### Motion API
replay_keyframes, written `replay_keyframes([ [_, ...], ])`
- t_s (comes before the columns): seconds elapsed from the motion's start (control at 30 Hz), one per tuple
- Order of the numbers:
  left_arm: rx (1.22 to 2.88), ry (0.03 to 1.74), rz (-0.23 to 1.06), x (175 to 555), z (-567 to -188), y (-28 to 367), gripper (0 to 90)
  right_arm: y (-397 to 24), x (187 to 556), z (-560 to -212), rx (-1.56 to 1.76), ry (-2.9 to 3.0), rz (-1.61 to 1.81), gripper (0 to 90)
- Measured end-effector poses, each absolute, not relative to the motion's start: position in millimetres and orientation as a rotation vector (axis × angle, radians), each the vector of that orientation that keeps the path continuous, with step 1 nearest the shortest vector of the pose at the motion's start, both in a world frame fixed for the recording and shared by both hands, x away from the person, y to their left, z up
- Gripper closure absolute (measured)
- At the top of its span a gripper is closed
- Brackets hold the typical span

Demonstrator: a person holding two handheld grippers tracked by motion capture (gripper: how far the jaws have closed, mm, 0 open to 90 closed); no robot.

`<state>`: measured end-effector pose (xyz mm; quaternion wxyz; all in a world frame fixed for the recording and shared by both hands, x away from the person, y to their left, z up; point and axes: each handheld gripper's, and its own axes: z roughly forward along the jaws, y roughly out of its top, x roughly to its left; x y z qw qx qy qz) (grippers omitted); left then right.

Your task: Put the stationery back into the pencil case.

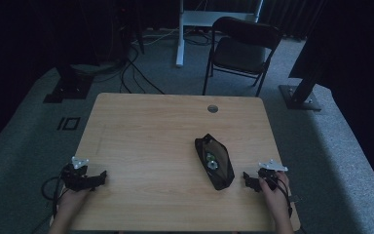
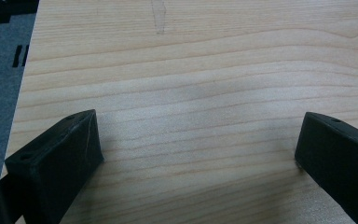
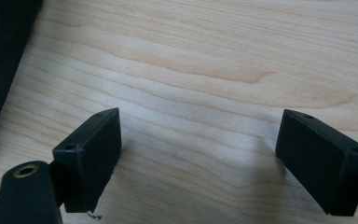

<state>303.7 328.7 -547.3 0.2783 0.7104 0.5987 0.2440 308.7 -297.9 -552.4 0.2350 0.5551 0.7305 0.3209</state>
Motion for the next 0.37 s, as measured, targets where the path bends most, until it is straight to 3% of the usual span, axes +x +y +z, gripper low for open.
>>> replay_keyframes([
  [0.37, 1.906, 1.606, 0.655, 303.7, -547.3, 328.7, 0.5, -297.5, 309.5, -552.5, 1.524, 2.009, 0.880, 13.0],
])
